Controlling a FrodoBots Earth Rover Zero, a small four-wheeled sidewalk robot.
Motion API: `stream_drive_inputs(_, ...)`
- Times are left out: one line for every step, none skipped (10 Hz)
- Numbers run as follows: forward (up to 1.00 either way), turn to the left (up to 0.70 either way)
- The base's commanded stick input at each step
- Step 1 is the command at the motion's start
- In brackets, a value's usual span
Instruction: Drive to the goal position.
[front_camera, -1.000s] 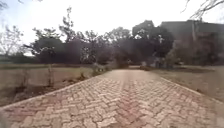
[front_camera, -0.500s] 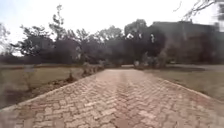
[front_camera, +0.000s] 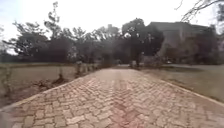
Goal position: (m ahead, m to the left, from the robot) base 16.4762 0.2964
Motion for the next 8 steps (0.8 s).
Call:
stream_drive_inputs(0.85, 0.00)
stream_drive_inputs(0.85, 0.00)
stream_drive_inputs(0.85, 0.00)
stream_drive_inputs(0.85, 0.00)
stream_drive_inputs(0.85, 0.00)
stream_drive_inputs(0.85, 0.00)
stream_drive_inputs(0.85, 0.00)
stream_drive_inputs(0.85, 0.00)
